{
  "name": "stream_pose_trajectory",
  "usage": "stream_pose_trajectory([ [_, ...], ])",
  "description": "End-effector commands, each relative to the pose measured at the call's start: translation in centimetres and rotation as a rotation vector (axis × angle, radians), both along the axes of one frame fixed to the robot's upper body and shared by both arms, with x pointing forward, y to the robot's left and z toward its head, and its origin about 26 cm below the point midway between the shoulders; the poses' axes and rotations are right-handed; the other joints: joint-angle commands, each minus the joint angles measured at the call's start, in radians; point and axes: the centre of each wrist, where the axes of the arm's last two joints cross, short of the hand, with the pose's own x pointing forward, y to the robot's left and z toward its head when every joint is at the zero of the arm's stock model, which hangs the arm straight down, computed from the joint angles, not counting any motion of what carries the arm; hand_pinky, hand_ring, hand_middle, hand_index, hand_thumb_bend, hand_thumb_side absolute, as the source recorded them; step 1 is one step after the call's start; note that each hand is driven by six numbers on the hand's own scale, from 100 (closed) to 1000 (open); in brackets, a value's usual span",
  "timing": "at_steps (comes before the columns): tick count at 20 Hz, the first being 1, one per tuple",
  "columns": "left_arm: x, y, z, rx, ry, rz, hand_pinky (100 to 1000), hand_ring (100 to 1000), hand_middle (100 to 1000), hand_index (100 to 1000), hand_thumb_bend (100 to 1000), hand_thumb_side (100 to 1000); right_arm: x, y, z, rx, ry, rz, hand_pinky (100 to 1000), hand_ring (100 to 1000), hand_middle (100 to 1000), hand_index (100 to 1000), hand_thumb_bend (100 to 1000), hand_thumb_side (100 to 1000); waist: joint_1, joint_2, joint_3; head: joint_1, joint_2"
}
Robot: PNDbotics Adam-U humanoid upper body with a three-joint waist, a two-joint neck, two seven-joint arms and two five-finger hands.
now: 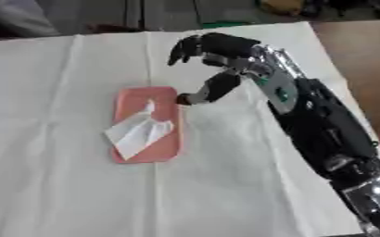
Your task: Pick up objects on the table and place them in the box.
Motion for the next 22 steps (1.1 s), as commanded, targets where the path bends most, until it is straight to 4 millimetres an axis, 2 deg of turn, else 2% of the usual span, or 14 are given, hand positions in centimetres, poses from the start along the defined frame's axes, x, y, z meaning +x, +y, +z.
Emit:
stream_pose_trajectory([
  [1, -0.2, 0.7, 0.5, 0.019, -0.017, 0.022, 669, 658, 678, 790, 240, 840, -1.0, -1.4, 2.8, 0.093, -0.077, -0.030, 750, 697, 804, 824, 448, 669, -0.001, -0.020, -0.008, 0.004, 0.004],
  [5, -0.2, 0.8, 0.4, 0.019, -0.015, 0.031, 669, 658, 678, 789, 238, 844, -2.1, -2.8, 3.6, 0.163, -0.087, -0.058, 741, 689, 803, 822, 420, 665, 0.000, -0.017, -0.027, 0.010, 0.004],
  [9, -0.1, 0.9, 0.3, 0.026, -0.009, 0.033, 669, 659, 678, 788, 234, 848, -4.0, -6.4, 4.0, 0.241, -0.106, -0.138, 713, 664, 801, 812, 396, 662, -0.001, -0.020, -0.067, 0.004, 0.004],
  [12, -0.1, 1.0, 0.2, 0.032, -0.004, 0.034, 668, 659, 678, 787, 229, 860, -5.0, -7.9, 3.9, 0.284, -0.105, -0.173, 695, 651, 800, 803, 371, 661, -0.003, -0.020, -0.072, 0.008, 0.004],
  [15, -0.2, 1.3, -0.2, 0.036, 0.010, 0.048, 668, 658, 678, 787, 223, 867, -6.3, -10.1, 3.6, 0.318, -0.092, -0.222, 690, 648, 799, 801, 360, 662, -0.005, -0.022, -0.071, 0.015, 0.004],
  [16, -0.2, 1.4, -0.3, 0.040, 0.013, 0.050, 668, 658, 678, 787, 218, 871, -6.7, -10.7, 3.5, 0.326, -0.084, -0.233, 689, 648, 799, 796, 328, 669, -0.005, -0.024, -0.076, 0.014, 0.004],
  [22, -0.2, 1.4, -0.4, 0.067, 0.022, 0.041, 668, 660, 682, 787, 215, 878, -8.8, -12.4, 2.9, 0.356, -0.046, -0.257, 691, 651, 797, 789, 293, 682, -0.012, -0.028, -0.104, 0.001, 0.004],
])
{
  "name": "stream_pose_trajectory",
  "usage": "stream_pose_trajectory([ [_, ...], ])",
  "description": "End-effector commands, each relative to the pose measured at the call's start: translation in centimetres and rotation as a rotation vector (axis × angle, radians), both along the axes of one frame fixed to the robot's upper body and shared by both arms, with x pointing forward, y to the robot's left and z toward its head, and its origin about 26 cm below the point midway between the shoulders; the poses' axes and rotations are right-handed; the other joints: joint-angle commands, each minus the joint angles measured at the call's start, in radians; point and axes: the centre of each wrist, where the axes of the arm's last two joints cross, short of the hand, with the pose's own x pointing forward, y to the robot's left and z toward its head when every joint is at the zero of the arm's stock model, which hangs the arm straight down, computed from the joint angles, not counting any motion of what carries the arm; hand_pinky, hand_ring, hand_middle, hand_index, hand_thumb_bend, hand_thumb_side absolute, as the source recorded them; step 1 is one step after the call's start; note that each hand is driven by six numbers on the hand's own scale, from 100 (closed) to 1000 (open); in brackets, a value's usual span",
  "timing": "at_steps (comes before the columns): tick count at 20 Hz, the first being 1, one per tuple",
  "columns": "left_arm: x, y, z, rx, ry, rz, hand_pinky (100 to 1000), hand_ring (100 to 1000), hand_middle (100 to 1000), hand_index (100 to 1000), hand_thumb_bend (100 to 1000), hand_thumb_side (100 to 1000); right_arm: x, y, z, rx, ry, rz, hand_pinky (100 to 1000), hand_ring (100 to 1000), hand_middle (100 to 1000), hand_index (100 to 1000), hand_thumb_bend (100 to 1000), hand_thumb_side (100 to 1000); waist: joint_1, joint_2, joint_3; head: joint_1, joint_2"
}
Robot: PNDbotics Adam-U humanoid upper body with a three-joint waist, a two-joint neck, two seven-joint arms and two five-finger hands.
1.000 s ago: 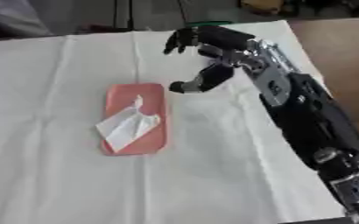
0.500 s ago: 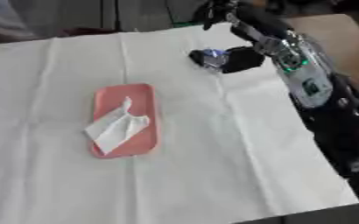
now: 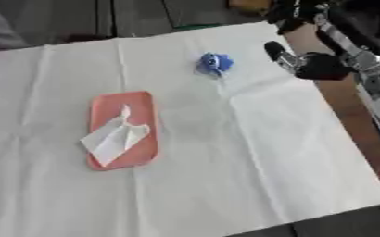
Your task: Pick up objects on the table and place them in the box.
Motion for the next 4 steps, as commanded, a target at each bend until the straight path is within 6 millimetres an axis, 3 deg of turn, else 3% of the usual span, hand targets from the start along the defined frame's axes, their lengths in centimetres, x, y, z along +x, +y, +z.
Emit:
stream_pose_trajectory([
  [1, -0.05, 0.42, 0.69, 0.049, -0.014, 0.000, 668, 661, 682, 787, 216, 879, -1.21, -1.08, 1.76, -0.006, -0.041, -0.018, 690, 651, 797, 789, 291, 682, -0.011, -0.012, -0.007, -0.002, 0.004],
  [4, -0.10, 0.65, 0.19, 0.048, 0.004, 0.011, 667, 662, 684, 787, 217, 887, -2.12, -1.52, 1.51, 0.029, -0.055, -0.042, 680, 642, 795, 784, 279, 681, -0.014, -0.011, 0.002, 0.001, 0.004],
])
